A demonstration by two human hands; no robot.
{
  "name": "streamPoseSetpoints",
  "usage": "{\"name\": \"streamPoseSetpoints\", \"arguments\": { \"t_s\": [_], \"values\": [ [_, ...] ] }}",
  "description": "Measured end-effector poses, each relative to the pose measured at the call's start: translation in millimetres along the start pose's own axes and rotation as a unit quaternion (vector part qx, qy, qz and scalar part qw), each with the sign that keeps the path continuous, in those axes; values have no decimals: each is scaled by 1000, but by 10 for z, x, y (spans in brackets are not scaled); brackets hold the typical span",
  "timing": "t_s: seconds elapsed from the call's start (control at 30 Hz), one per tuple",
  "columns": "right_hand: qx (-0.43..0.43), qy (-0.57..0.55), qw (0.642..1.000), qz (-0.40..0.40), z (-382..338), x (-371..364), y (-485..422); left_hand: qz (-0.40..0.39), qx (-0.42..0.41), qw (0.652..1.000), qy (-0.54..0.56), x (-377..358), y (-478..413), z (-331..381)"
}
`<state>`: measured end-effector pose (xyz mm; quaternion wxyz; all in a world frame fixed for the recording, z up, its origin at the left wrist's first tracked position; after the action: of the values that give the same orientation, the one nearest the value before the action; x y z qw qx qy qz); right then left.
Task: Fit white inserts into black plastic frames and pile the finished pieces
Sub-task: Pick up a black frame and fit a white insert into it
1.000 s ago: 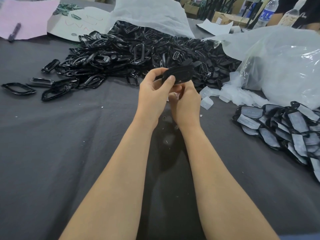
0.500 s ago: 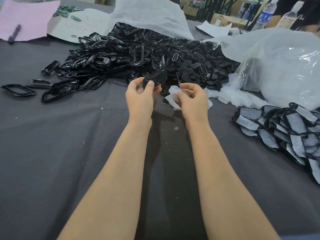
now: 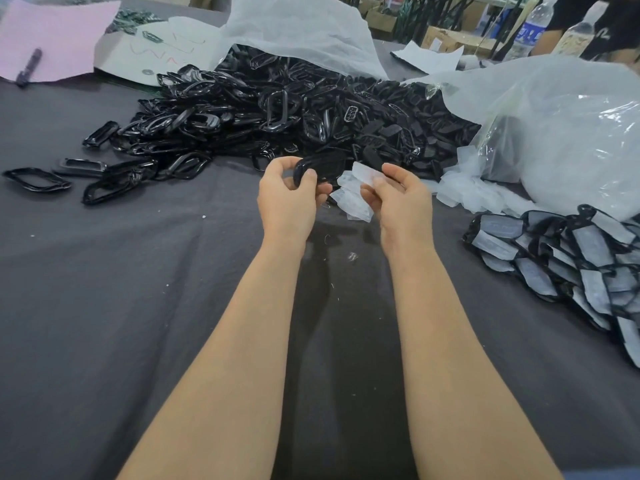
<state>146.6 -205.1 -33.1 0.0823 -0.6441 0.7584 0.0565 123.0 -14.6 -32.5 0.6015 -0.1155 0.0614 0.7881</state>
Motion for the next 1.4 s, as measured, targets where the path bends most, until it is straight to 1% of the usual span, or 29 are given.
{"name": "streamPoseSetpoints", "arguments": {
  "t_s": [0.07,0.2,0.27,0.37,0.4,0.47,0.57,0.63,0.7,0.8,0.93,1.1,1.23,1.4],
  "values": [
    [-12,-37,999,5,21,8,7,0,-2,1000,0,-1,4,4],
    [-2,-106,994,22,-16,39,31,-6,-4,1000,7,-16,1,1],
    [12,-89,996,23,-56,49,42,-7,-3,1000,9,-19,0,-1],
    [34,18,999,32,-141,81,63,-9,-3,1000,14,-23,-2,-1],
    [36,35,998,34,-151,84,66,-10,-3,1000,16,-24,-3,-1],
    [34,27,999,25,-161,58,73,-12,-1,1000,14,-30,-4,-5],
    [29,-49,998,-16,-156,-75,78,-12,0,1000,13,-36,-3,-12],
    [40,-66,997,-31,-182,-131,83,-10,-1,1000,11,-39,-1,-7],
    [73,-24,996,-38,-246,-162,102,-13,-4,1000,7,-47,1,-1],
    [120,73,987,-72,-326,-281,156,-25,-7,1000,-4,-80,5,2],
    [140,153,975,-80,-334,-382,201,-49,-18,998,-33,-142,16,25],
    [163,188,968,-36,-382,-321,218,-76,-47,994,-67,-229,34,82],
    [166,212,963,-16,-383,-324,233,-97,-79,987,-98,-312,61,137],
    [157,233,960,21,-384,-234,219,-82,-73,991,-83,-273,45,132]
  ]
}}
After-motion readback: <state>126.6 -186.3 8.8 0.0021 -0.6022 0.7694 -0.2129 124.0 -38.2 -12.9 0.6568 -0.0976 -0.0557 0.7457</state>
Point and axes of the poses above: each hand's wrist, its own y-axis away from the middle knuckle, its own x-axis out of the back of the hand, z = x × y, the point moved 10 cm from there along -y, towards the middle knuckle, and after that the axes turned 10 degrees about -z, right-handed, at the moved point
